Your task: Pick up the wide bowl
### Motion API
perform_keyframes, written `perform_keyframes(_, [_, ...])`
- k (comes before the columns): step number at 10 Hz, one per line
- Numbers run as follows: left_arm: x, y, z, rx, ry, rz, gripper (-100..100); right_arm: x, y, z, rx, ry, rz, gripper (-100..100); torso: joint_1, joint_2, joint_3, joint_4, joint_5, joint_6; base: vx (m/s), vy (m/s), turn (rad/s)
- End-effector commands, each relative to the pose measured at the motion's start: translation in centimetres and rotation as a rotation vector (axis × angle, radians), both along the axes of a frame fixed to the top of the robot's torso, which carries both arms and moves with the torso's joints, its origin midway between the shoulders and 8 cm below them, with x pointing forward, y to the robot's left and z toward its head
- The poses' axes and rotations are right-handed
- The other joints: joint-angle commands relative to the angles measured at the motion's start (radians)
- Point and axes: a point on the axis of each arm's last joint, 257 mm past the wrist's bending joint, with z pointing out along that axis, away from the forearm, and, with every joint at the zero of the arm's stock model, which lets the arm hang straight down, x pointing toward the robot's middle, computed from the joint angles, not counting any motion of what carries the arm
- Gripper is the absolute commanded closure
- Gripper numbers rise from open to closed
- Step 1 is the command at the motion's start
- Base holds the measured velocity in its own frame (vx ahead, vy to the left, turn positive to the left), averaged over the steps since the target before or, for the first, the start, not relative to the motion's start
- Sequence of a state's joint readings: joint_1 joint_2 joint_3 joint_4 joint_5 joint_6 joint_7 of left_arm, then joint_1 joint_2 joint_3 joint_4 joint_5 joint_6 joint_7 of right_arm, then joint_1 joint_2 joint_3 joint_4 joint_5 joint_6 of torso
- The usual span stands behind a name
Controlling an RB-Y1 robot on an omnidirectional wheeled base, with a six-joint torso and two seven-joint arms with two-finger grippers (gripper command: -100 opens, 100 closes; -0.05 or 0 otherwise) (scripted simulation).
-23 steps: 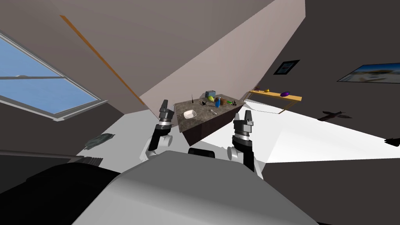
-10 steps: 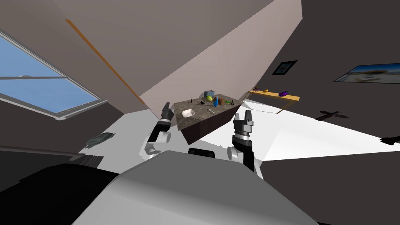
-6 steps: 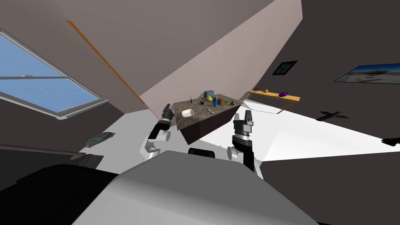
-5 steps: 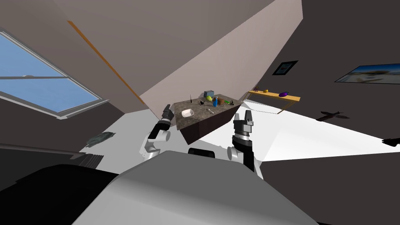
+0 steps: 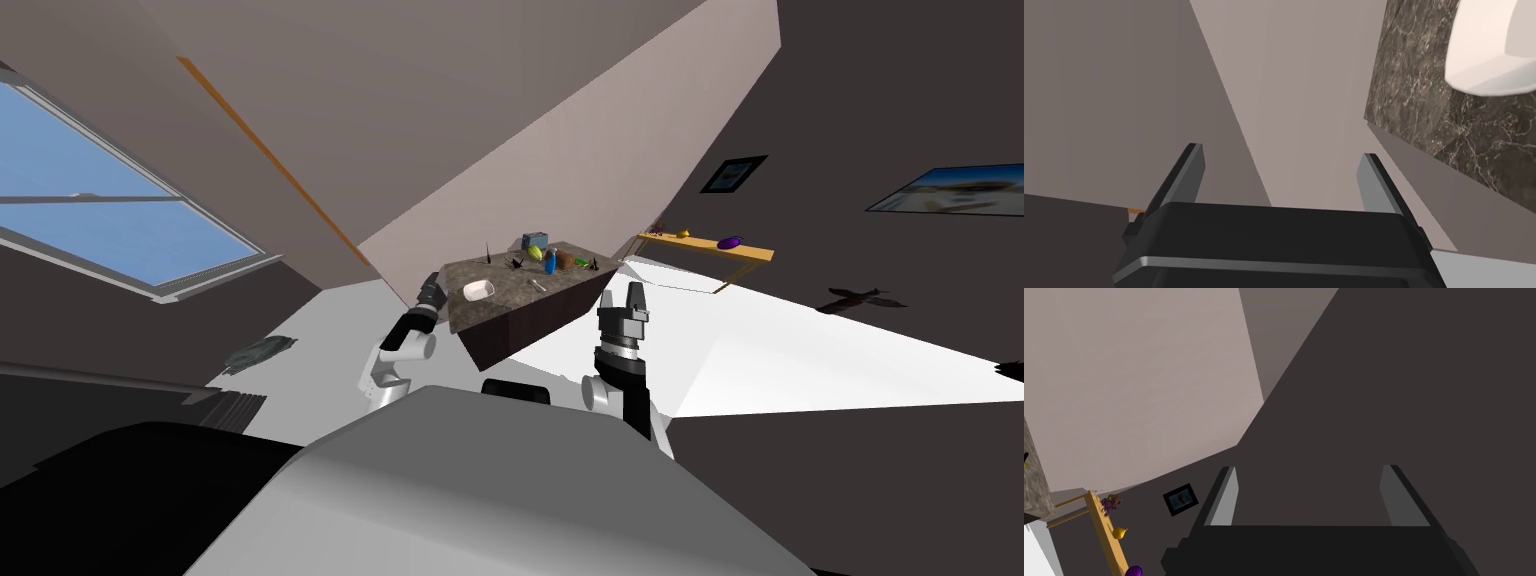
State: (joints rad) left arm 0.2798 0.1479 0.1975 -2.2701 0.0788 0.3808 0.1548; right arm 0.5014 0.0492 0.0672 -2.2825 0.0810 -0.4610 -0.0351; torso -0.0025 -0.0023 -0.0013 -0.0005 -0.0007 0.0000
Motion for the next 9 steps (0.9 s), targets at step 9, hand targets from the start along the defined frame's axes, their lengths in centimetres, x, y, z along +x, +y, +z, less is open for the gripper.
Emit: perform_keyframes(9, [1.0,1.1,-7.1,-0.139,0.245,0.003,-100,0.0,0.0,0.0,0.0,0.0,0.0,0,0.0,-0.002,-0.001,0.0,0.0,0.0,0.051,-0.046,0.036])
